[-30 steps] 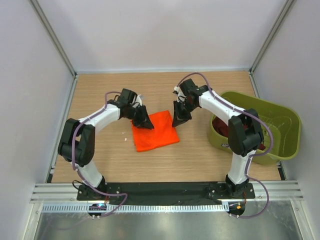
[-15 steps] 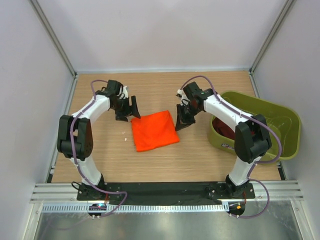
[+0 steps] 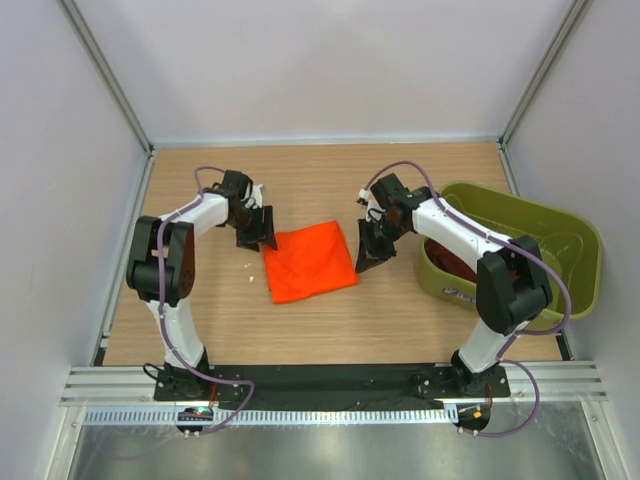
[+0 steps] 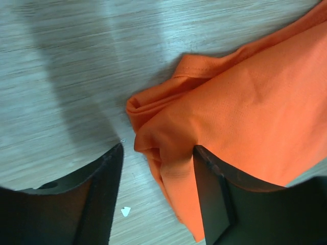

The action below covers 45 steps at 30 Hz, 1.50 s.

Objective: Fold and stack the t-shirts
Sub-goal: Fold the tshirt, then neatly place the folded tshirt to the corner

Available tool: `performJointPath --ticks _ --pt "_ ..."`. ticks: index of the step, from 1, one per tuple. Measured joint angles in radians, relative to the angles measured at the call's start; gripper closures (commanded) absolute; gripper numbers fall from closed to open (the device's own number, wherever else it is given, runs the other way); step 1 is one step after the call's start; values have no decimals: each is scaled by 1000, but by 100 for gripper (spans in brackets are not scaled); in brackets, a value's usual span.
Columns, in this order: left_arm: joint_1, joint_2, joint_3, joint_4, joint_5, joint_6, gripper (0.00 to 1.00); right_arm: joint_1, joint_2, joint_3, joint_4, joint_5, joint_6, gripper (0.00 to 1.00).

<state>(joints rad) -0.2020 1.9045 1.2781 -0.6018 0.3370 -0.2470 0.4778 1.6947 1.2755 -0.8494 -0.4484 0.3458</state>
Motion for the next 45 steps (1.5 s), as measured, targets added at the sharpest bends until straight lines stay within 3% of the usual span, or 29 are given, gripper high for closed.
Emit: performJointPath --ticks 7,10,15,18,20,25,29,37,45 --pt "-11 34 23 36 4 -11 46 0 -27 -25 14 -10 -5 97" --pt "-12 40 24 47 11 -20 58 0 -31 -34 18 -12 -7 97" --pt "-12 53 17 82 38 -52 67 0 -31 -42 23 -17 -13 98" --pt "-12 56 6 107 61 -79 81 0 -32 -44 26 -24 -16 98" --pt "-11 59 -3 123 74 -97 97 0 -34 -48 31 -31 -16 97" --pt "-12 56 -7 130 58 -121 100 0 -48 -71 49 -45 -7 97" --pt "-24 41 30 69 -107 -79 100 0 -74 -85 63 -56 20 98" --pt "-6 44 169 3 -523 163 100 9 -127 -78 47 -54 60 98" --pt "47 180 237 172 -964 505 100 10 -133 -52 -39 6 34 98"
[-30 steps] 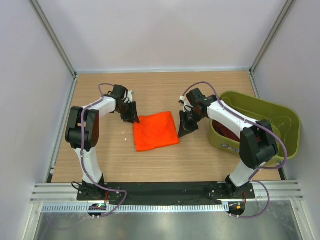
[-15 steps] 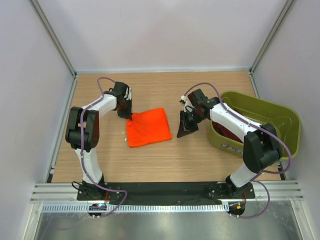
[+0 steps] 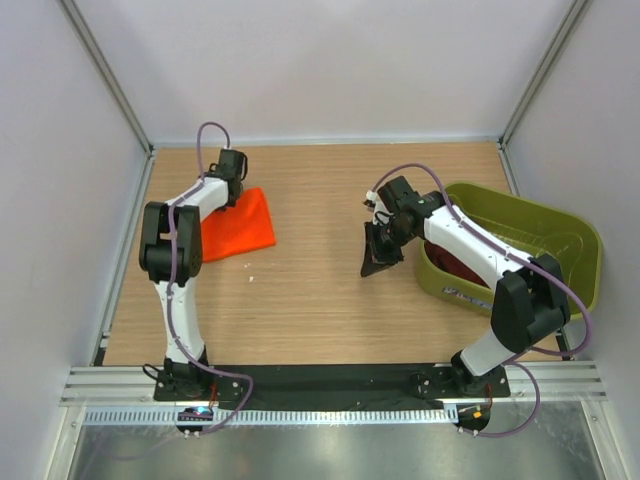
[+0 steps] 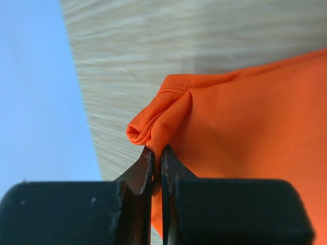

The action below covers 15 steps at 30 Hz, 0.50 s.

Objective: Fold and stack the t-shirts
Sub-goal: Neatly place the folded tshirt to the corner

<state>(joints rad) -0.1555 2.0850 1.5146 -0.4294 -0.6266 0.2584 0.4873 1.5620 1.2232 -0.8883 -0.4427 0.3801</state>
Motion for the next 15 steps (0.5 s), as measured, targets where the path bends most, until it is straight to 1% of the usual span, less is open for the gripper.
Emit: performJointPath --ticks 4,7,11,15 --pt "51 118 85 97 -121 106 100 0 0 -3 -27 50 -27 98" --pt "85 188 150 200 -177 204 100 0 0 -3 -44 92 -48 99" --pt "116 274 249 341 -199 333 100 -8 0 -3 -56 131 -66 99" --pt "145 339 338 418 -174 374 100 -33 5 -3 -55 145 -73 99"
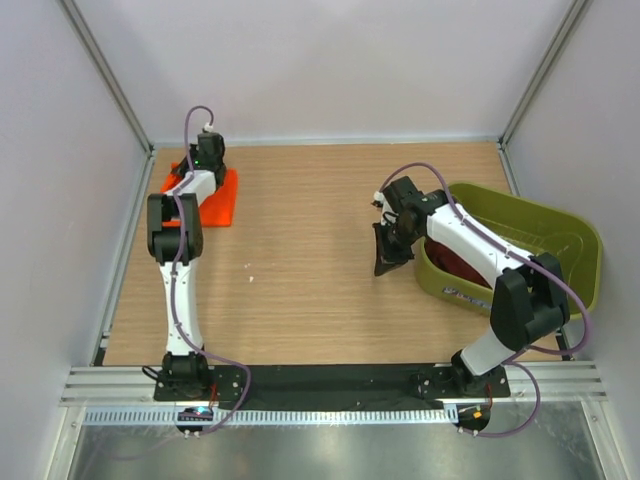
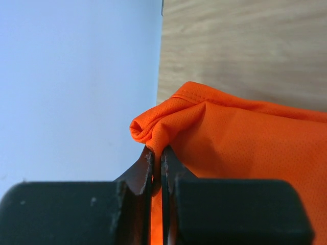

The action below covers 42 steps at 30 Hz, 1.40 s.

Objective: Fold and stack the t-shirts
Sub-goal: Neatly place the folded tshirt to the corner

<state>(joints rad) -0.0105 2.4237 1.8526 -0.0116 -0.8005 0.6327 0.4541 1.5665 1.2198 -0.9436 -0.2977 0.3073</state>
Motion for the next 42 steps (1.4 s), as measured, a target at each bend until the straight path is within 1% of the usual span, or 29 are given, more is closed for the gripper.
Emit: performJointPath --ticks 5,10,12,19,22,37,38,40,41,42 --pt "56 53 89 53 45 7 100 -39 43 0 7 7 -3 99" --pt "106 131 229 80 107 -31 100 -53 109 0 32 8 -3 99" --pt "120 159 274 84 153 -53 100 -53 135 0 46 7 -4 99" --pt "133 232 341 122 314 -101 100 -55 196 0 95 7 -4 99" --pt "135 253 356 130 359 -129 100 -58 226 11 108 7 -6 99" --pt "166 300 406 203 377 -233 100 -79 278 71 121 8 -16 99" --pt "166 300 407 205 375 -237 86 -79 280 71 121 8 -16 99" --pt "166 300 409 211 368 -240 51 -79 280 71 121 8 -16 99" --pt "166 300 411 217 360 -248 19 -79 280 71 121 7 -16 99" --pt "166 300 415 219 350 -254 7 -79 280 71 122 7 -15 99"
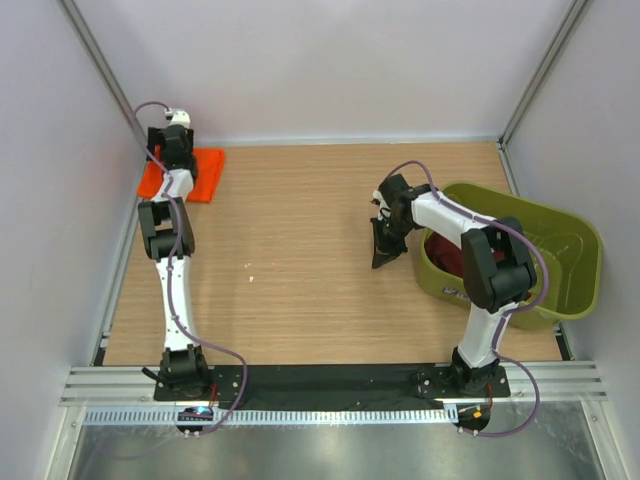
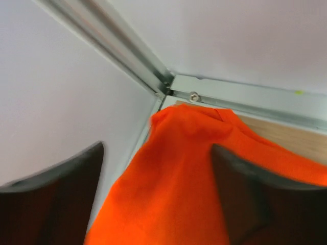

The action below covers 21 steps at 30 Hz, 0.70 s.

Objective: Fold and stack the t-shirts
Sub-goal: Neatly place the folded tshirt to the corner

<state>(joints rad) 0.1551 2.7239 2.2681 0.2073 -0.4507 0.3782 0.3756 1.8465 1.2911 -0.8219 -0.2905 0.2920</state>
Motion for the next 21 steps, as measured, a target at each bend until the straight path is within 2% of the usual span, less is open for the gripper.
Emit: performJointPath --ticks 1,6,9,12,16,21 --pt "0 0 4 3 -12 -15 0 0 0 0 0 0 0 99" --pt "-11 -14 16 -8 -104 -52 0 0 -2 0 -6 -13 2 99" --pt "-32 -77 -28 -48 -159 -61 0 -8 -16 13 -37 -29 3 99" --pt "-82 -234 -149 -86 -200 -68 0 -13 -42 68 -88 -34 7 99" --pt "-175 -494 -264 -203 -195 -169 0 -20 -106 136 -121 -31 26 98" --pt "-288 -951 -559 -251 -10 -345 0 -25 -206 129 -131 -34 52 98"
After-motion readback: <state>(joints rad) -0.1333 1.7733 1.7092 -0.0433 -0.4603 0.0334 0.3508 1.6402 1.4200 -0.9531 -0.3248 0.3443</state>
